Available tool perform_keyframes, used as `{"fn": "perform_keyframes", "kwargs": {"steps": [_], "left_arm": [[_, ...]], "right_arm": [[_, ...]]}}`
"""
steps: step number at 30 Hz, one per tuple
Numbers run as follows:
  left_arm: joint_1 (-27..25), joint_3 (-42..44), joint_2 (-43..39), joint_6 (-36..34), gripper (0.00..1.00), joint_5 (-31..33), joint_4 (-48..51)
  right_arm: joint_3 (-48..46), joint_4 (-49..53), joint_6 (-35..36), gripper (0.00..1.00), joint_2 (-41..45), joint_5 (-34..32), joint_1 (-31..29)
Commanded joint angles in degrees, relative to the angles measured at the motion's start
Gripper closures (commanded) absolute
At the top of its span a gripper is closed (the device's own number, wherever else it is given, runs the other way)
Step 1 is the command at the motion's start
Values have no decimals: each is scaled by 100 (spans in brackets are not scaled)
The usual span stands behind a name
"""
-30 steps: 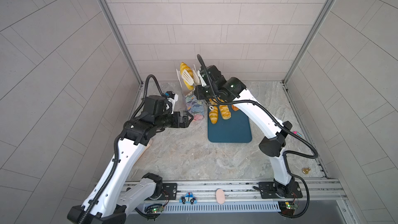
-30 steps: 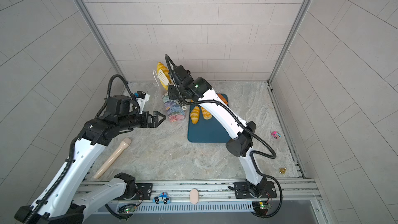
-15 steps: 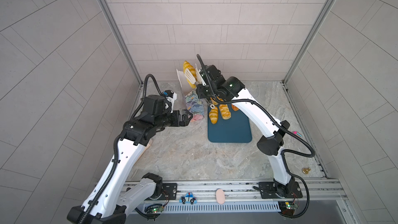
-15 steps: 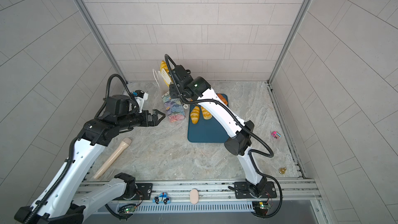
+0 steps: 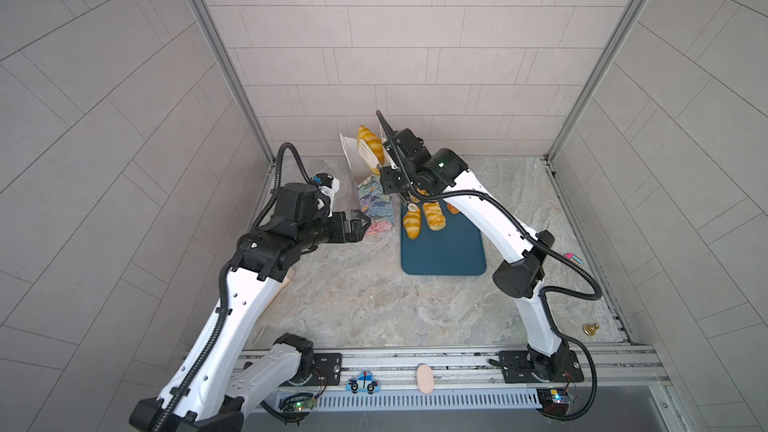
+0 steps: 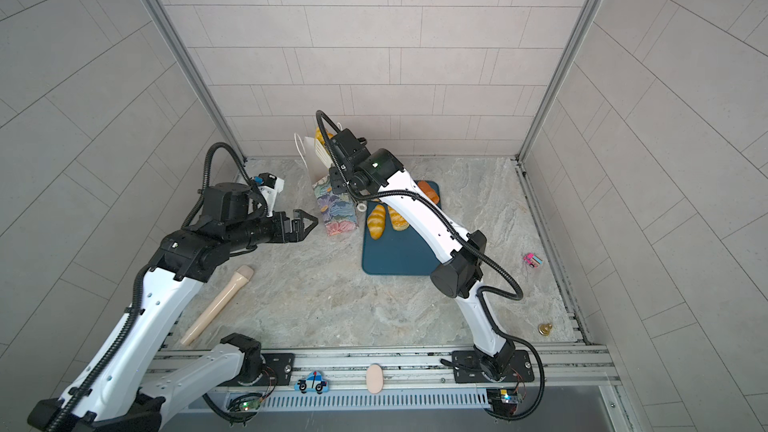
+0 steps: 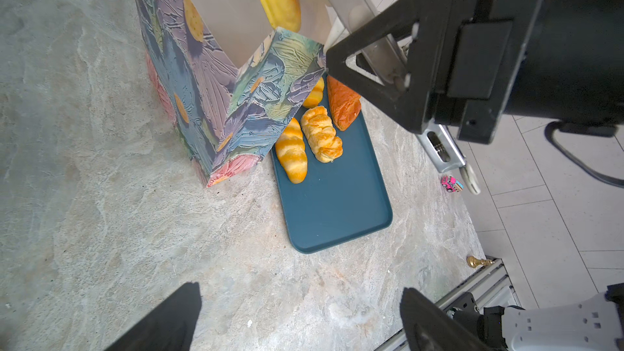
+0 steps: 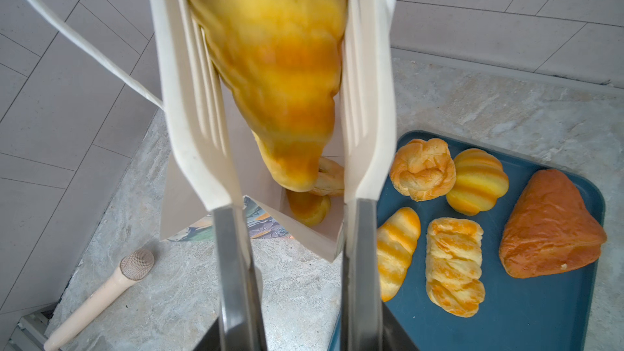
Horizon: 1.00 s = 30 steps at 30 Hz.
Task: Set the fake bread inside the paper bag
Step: 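Lower the croissant into the bag and open the tongs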
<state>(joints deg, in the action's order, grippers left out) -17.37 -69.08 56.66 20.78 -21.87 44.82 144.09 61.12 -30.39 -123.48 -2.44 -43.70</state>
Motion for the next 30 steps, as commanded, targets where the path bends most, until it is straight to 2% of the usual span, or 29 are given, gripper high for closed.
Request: {"fn": "perform_keyframes", "kwargs": {"steps": [1,10,20,30], "left_arm": [[39,45,-116,10,0,8,-49],[38,51,-173,6,0,-35,-52],[29,-6,-184,21,0,-54,-10],[31,-12,-211,33,0,-68,73]], "right_arm": [[170,-47,12,47,78,-109,2],[328,-6,27,43,166,105,-69],[339,180,85,37,274,16,-95],[356,167,103,38,406,47,-156]]}}
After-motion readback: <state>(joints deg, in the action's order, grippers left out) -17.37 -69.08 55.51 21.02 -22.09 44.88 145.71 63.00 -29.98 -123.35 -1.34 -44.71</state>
